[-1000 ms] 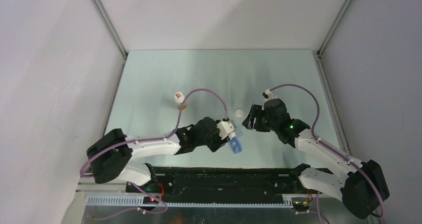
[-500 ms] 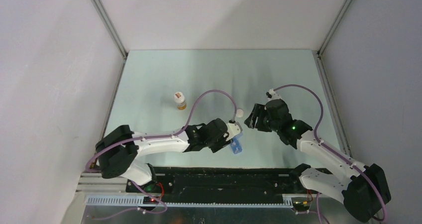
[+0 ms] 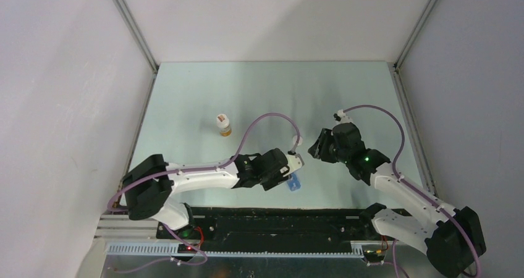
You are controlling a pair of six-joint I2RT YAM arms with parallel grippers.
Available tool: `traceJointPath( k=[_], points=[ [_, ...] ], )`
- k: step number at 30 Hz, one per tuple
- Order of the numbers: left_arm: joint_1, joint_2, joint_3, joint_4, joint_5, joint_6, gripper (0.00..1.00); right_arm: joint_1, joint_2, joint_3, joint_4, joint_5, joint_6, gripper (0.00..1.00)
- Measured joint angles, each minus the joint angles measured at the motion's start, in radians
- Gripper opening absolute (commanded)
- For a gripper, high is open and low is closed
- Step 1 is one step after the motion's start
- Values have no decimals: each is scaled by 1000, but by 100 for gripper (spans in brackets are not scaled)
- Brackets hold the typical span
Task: Sort the pills into containers
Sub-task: Pour the pill into the pill container.
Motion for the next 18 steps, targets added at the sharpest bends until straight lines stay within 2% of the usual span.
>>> traceJointPath(
  k=[5, 18],
  points=[
    [-3, 26, 26, -33, -3, 0, 0, -7, -19, -6, -4, 0, 3, 29],
    [-28, 101, 104, -100, -49, 0, 0, -30, -81, -8, -28, 14, 2, 29]
  ],
)
